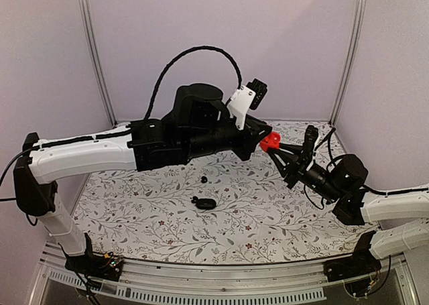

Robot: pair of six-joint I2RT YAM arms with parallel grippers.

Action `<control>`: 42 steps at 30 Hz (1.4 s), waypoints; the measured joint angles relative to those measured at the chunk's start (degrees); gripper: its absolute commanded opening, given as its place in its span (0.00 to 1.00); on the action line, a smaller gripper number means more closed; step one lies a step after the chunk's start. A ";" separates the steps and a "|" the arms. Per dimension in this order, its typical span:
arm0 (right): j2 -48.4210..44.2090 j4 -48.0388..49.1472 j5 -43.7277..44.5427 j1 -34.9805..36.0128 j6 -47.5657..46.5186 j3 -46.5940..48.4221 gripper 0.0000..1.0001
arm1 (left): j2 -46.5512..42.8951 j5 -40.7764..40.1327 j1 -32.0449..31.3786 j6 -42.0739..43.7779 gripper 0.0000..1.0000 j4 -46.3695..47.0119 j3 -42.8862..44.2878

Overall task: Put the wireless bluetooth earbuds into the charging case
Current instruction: Insert the right earbud into the right side groove of the charging case.

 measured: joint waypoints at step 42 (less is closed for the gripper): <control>-0.96 -0.76 1.16 0.00 3.17 0.83 0.00 | 4.11 -2.73 -1.20 1.62 0.02 -0.35 1.77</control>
